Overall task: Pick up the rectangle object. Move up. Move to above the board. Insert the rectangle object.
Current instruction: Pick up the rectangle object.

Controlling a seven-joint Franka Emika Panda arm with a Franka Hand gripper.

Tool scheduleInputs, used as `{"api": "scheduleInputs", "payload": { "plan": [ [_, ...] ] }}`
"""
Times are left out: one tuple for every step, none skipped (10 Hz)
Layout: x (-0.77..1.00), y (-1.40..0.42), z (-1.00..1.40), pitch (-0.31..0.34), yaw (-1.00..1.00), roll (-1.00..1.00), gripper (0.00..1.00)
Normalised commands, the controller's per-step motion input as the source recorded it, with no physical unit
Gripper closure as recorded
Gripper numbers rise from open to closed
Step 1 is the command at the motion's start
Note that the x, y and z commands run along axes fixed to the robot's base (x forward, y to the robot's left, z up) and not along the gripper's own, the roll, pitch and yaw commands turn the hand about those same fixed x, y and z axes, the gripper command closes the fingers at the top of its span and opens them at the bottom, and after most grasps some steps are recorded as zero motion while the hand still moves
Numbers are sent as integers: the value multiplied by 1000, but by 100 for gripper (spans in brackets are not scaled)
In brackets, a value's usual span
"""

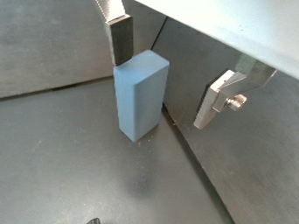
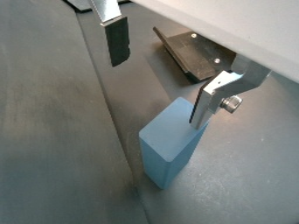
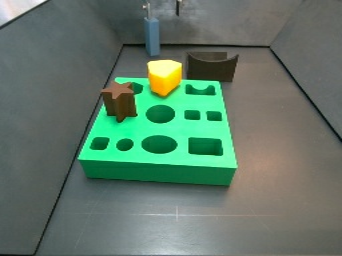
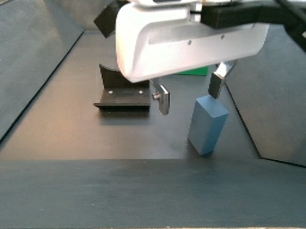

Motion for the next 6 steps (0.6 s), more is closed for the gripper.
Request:
{"api": "scheduleInputs", "payload": {
  "plan": [
    [-183, 0, 486, 19, 0, 0, 0],
    [-354, 26, 80, 0, 0, 76, 0],
    [-417, 23, 0, 0, 0, 110, 0],
    [-234, 0, -20, 0, 0, 86, 0],
    [-31, -14, -414, 9, 0, 119, 0],
    [-3, -3, -863, 0, 0, 124, 0]
  ]
}}
